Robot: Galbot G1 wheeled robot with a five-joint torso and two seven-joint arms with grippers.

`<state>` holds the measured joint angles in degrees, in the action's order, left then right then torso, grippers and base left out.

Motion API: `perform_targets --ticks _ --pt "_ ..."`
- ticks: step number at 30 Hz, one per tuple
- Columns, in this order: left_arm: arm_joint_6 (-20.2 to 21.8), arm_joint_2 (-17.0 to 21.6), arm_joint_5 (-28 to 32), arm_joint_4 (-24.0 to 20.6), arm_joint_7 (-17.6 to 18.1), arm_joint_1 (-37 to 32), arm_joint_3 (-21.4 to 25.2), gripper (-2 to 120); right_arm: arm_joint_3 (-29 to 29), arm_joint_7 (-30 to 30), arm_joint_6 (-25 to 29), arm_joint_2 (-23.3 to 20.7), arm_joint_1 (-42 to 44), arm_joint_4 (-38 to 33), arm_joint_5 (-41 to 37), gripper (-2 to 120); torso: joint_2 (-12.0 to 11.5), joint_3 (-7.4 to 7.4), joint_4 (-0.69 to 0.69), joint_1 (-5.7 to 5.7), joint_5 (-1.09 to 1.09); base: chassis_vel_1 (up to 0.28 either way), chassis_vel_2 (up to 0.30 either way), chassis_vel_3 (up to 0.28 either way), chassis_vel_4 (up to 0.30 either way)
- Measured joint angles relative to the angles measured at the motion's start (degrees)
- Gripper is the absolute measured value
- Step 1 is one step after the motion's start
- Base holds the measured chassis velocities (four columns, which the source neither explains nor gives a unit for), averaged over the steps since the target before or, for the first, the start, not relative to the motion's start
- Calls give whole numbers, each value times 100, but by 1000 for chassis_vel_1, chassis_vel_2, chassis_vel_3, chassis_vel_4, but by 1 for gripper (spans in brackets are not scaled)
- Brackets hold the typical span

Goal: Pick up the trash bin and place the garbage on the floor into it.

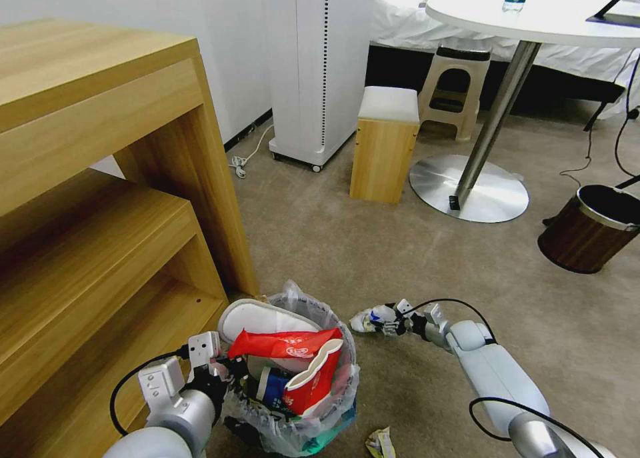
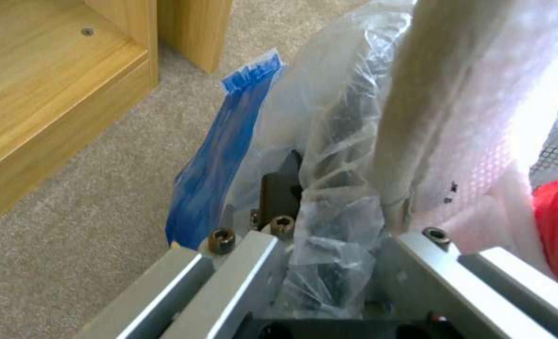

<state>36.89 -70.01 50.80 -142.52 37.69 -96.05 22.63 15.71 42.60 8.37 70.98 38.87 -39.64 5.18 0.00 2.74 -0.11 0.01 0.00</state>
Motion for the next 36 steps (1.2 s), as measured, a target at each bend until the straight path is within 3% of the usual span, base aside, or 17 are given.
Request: perform_targets --ticks 9,16,26,30,33,35,36 --pt "2 -21 -5 18 0 17 -17 1 57 48 -103 -156 44 -63 173 31 0 0 0 0 0 0 0 0 0" --pt "4 -41 -23 74 0 46 -52 1 177 12 -160 -368 130 -118 198 2 0 0 -1 0 0 0 0 0 0" --pt "4 -37 -31 83 -3 52 -51 1 229 -46 -26 -504 226 -310 -33 0 0 0 0 0 0 0 0 0 0" --pt "5 -26 -30 71 -5 43 -22 1 229 -30 121 -616 370 -803 -370 0 0 0 1 0 1 0 0 0 0" --pt "4 -11 -26 65 -6 39 10 1 216 -11 139 -868 623 -1555 -728 0 0 0 0 0 -1 0 0 0 0" --pt "3 -19 -15 90 -7 75 19 1 147 444 513 -1230 979 -2902 -1730 0 0 0 -1 0 -2 0 0 0 0" --pt "3 -19 -15 90 -7 75 19 1 147 444 513 -1230 979 -2902 -1730 0 0 0 -1 0 -2 0 0 0 0"
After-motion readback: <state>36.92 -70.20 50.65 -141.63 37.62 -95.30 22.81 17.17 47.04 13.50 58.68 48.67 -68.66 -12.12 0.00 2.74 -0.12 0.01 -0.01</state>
